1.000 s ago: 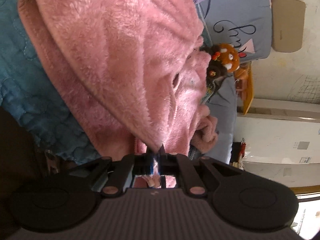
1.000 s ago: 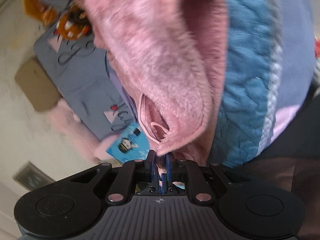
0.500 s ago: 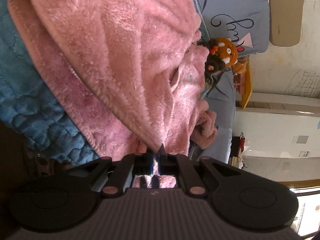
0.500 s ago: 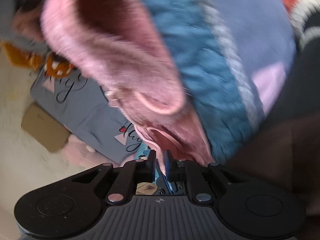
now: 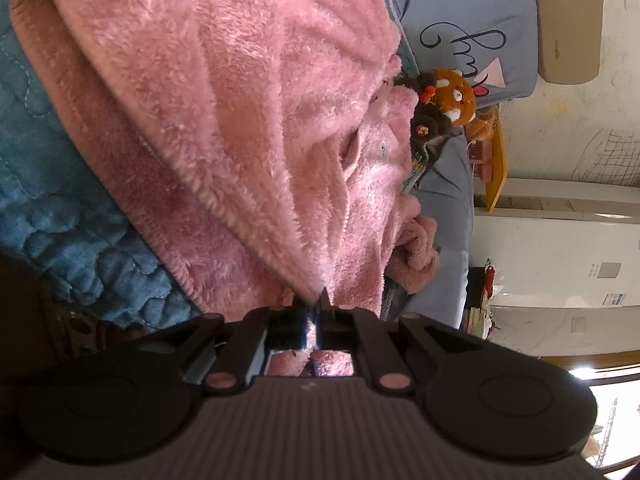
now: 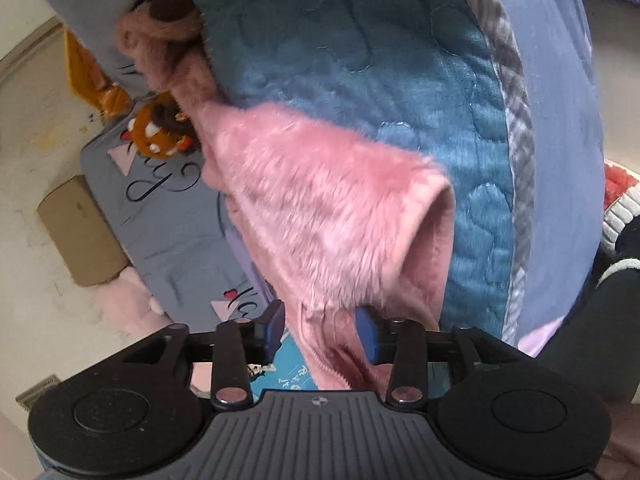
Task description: Fold clothes
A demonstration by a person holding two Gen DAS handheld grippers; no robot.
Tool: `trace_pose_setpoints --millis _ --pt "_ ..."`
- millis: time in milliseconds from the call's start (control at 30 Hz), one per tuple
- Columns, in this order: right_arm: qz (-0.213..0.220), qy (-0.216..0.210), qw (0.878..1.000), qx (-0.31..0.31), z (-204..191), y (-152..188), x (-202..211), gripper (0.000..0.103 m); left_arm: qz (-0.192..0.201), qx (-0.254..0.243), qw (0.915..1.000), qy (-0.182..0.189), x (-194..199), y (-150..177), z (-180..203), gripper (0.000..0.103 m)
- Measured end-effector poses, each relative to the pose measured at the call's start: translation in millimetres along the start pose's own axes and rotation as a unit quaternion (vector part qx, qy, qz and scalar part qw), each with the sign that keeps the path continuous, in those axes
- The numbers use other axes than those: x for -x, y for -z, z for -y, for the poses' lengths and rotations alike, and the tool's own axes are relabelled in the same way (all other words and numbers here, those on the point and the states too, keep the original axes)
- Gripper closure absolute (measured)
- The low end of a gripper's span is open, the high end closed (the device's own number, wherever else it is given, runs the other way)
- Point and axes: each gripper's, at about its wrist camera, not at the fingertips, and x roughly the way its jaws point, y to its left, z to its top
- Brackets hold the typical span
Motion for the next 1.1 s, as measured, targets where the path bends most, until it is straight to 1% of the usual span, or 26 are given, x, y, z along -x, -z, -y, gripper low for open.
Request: trace_pose_setpoints --millis 67,133,233,267,300,333,400,467,567,633,733,800,867,933,1000,1100 --pt "0.000 -0.004 1.000 -0.029 4 -3 -8 0.062 -0.001 -0.001 1.0000 0.001 -1 0 0 0.100" --pt "-0.002 -0.008 0.998 -0.070 12 -5 -14 0.062 -0.002 -0.002 1.0000 0.000 -1 0 1 0.100" --pt "-0.014 -0.021 0.991 -0.129 22 1 -22 0.070 -0.004 -0.004 1.0000 0.001 -3 1 1 0.100" --pt "-0.022 -0.023 0.990 -0.138 23 4 -25 0.075 -0.004 -0.005 1.0000 0.001 -3 1 2 0.100" --pt "-0.027 -0.022 0.989 -0.143 24 7 -26 0.082 -0.004 -0.006 1.0000 0.000 -3 1 2 0.100" --pt "-0.027 -0.022 0.989 -0.147 25 9 -27 0.084 -0.005 -0.007 1.0000 0.000 -3 1 2 0.100" --pt "-0.024 -0.031 0.987 -0.156 28 13 -24 0.086 -0.006 -0.010 0.9999 -0.001 -4 1 3 0.100" --pt "-0.021 -0.050 0.985 -0.165 30 15 -16 0.087 -0.006 -0.010 0.9999 -0.001 -4 1 3 0.100" --pt "-0.013 -0.052 0.986 -0.160 26 13 -4 0.086 -0.007 -0.010 0.9999 0.000 -4 1 2 0.100" --pt "-0.006 -0.047 0.985 -0.163 27 7 -3 0.084 -0.008 -0.013 0.9999 -0.001 -4 1 2 0.100" --pt "-0.006 -0.039 0.985 -0.171 30 1 -6 0.077 -0.009 -0.015 0.9998 -0.002 -4 1 3 0.100" --pt "-0.011 -0.035 0.984 -0.175 31 0 -12 0.070 -0.009 -0.014 0.9999 -0.001 -5 1 2 0.100" --pt "-0.019 -0.033 0.984 -0.176 30 -3 -19 0.070 -0.009 -0.016 0.9998 -0.002 -5 1 2 0.100" --pt "-0.022 -0.020 0.985 -0.168 26 -3 -24 0.074 -0.009 -0.018 0.9998 -0.004 -5 1 3 0.100" --pt "-0.022 -0.013 0.987 -0.161 24 0 -26 0.085 -0.009 -0.017 0.9998 -0.003 -5 1 3 0.100" --pt "-0.021 -0.016 0.987 -0.157 24 8 -23 0.089 -0.009 -0.018 0.9998 -0.003 -5 0 3 0.100"
